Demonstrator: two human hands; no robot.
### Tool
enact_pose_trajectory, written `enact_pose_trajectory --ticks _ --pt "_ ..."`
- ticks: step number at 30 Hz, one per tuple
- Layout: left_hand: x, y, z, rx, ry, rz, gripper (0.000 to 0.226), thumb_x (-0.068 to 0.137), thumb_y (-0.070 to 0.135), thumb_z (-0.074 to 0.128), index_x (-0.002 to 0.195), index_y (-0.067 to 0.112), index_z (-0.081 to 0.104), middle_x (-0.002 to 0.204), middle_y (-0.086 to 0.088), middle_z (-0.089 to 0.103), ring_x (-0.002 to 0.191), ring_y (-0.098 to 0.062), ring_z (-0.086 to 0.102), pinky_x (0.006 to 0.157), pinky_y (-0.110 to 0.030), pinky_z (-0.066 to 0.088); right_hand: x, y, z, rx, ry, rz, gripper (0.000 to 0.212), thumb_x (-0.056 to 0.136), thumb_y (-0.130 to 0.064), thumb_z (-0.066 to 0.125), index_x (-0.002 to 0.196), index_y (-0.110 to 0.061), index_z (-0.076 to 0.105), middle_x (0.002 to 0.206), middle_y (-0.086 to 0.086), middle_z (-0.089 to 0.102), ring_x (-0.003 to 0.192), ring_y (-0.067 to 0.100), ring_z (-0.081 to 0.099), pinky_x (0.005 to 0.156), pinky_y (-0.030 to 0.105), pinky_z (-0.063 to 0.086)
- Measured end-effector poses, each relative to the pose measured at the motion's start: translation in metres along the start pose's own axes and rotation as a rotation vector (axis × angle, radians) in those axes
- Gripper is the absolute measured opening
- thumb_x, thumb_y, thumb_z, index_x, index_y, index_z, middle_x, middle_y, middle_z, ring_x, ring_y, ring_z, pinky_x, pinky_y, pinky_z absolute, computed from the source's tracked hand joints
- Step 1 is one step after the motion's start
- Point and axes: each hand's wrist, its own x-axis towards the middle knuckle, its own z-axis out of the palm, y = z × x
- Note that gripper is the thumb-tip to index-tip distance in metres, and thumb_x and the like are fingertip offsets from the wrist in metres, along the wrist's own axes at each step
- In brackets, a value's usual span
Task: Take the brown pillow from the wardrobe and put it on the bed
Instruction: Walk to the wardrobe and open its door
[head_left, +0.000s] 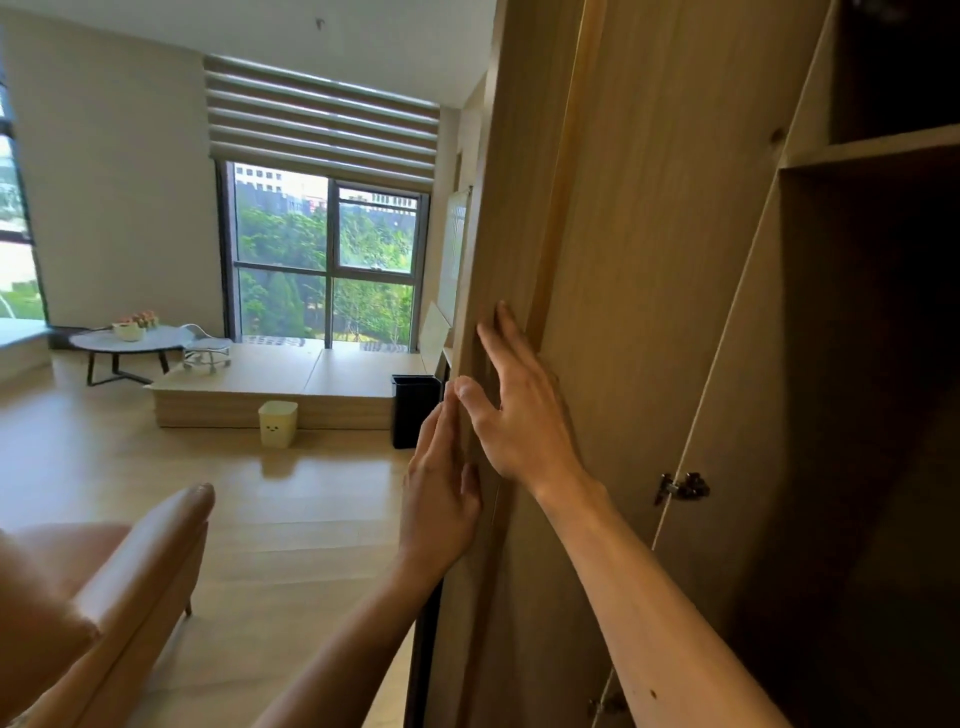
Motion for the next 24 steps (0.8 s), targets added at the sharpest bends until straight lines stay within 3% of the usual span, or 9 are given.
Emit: enact_pose_trajectory --ticks 4,8,16,21,24 --pt "0.019 -0.023 -0.008 -0.018 -0.028 -0.052 0.089 0.086 -0.003 0.059 0.165 0.021 0.026 0.161 0.009 0.043 0.147 -0.011 0.047 0.111 -0.049 0.049 0.020 0.014 0.011 -0.065 -0.059 -0.010 0.069 0.107 -0.037 0.052 0.167 -0.022 0.019 0.176 -0.008 0.003 0.162 0.013 0.006 0.130 0.046 0.014" --pt "0.041 -0.045 -0.010 -0.045 -0.067 -0.103 0.097 0.082 -0.005 0.060 0.166 0.027 0.023 0.163 0.007 0.043 0.149 -0.011 0.044 0.114 -0.050 0.047 0.044 0.019 0.024 -0.070 -0.082 0.002 0.068 0.108 -0.038 0.050 0.167 -0.024 0.019 0.176 -0.010 0.003 0.162 0.013 0.008 0.129 0.047 0.015" --pt "0.077 -0.077 -0.013 -0.096 -0.160 -0.169 0.101 0.083 -0.013 0.062 0.166 0.023 0.019 0.164 0.004 0.039 0.154 -0.011 0.035 0.123 -0.047 0.038 0.084 0.029 0.055 -0.130 -0.106 0.045 0.069 0.107 -0.043 0.047 0.167 -0.026 0.017 0.176 -0.011 -0.004 0.162 0.011 0.001 0.130 0.050 0.002" --pt "0.089 -0.091 -0.013 -0.077 -0.221 -0.169 0.101 0.087 -0.007 0.067 0.166 0.024 0.013 0.168 0.006 0.032 0.156 -0.009 0.027 0.127 -0.042 0.031 0.099 0.034 0.068 -0.134 -0.077 0.057 0.068 0.108 -0.045 0.046 0.167 -0.027 0.019 0.176 -0.012 -0.001 0.161 0.010 0.003 0.130 0.051 0.001" --pt "0.091 -0.097 -0.013 -0.086 -0.224 -0.176 0.100 0.088 -0.003 0.068 0.167 0.028 0.015 0.168 0.008 0.031 0.157 -0.011 0.027 0.126 -0.047 0.032 0.100 0.037 0.071 -0.135 -0.049 0.050 0.065 0.108 -0.045 0.046 0.166 -0.028 0.021 0.176 -0.013 0.002 0.161 0.010 0.006 0.129 0.052 0.000"
